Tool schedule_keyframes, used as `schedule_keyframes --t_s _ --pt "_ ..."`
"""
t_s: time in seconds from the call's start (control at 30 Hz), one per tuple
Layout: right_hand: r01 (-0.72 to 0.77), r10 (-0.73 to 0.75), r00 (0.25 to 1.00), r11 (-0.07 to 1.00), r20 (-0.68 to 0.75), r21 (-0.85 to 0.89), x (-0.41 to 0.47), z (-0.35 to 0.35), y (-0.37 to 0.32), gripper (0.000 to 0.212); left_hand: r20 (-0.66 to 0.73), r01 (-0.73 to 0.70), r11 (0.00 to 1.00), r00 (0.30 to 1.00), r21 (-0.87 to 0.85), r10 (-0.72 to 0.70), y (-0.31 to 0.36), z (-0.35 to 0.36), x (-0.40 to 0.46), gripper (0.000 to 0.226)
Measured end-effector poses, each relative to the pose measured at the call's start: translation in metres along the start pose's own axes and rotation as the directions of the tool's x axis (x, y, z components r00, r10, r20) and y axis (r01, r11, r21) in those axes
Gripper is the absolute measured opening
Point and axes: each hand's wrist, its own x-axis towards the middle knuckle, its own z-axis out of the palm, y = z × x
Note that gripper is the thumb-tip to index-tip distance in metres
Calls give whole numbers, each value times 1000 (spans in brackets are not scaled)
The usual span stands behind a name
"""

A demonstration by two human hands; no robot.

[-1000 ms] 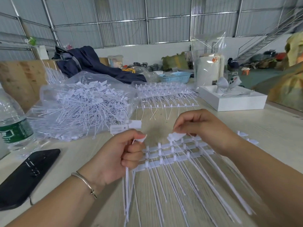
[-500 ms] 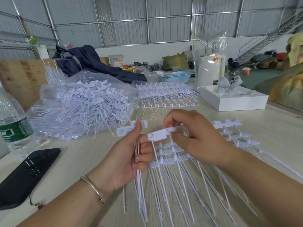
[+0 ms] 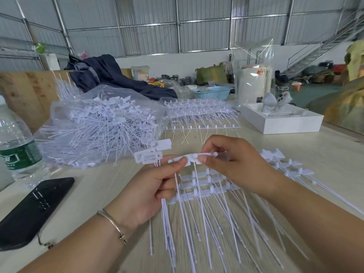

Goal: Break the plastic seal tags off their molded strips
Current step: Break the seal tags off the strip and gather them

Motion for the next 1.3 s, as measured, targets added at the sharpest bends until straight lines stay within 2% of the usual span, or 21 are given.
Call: schedule_keyframes --t_s 0.1,0.27,0.33,0.4,0.47,0.6,0.73,0.77,0.83,1.0,1.1,1.2,1.3 --pt "-67 64 997 989 33 130 1 -2 -3 17 0 16 1000 1000 -3 -16 1 0 0 17" --pt "-163 150 986 951 69 264 3 -9 -5 10 -41 30 999 999 42 -29 0 -1 1 19" --pt "-175 160 984 942 76 286 2 -9 -4 10 -24 27 1000 999 14 -27 -1 -2 1 28" --pt "-184 159 981 938 108 295 2 -8 -4 18 13 26 998 1000 -51 -25 -1 -3 1 34" --pt "-190 148 978 927 149 324 1 -8 -5 27 66 32 992 998 -123 -24 -1 -4 1 28" --pt "-196 96 964 890 250 413 0 -8 -6 20 212 101 972 976 -212 -55 -1 -4 0 36" --pt "-248 76 930 850 358 465 -3 1 -5 31 330 165 980 936 -113 -120 -2 1 -2 57" --pt "-261 88 928 846 361 464 -4 3 -6 34 327 159 984 937 -78 -125 -2 1 -2 53" --pt "-262 104 934 847 341 462 -4 5 -9 36 302 127 991 947 -51 -106 -2 2 -2 36" --pt "-195 146 979 868 141 457 0 4 -15 25 231 118 966 971 -229 -64 2 1 2 28" --pt "-158 151 987 870 54 467 2 -2 -15 24 182 171 929 976 -328 -116 4 -1 4 26" --pt "-155 160 987 857 32 491 4 -6 -11 21 92 161 939 986 -304 -139 1 -2 6 26" --pt "-177 185 982 846 35 503 4 -6 -10 4 44 103 962 995 -253 -94 -4 1 6 28"
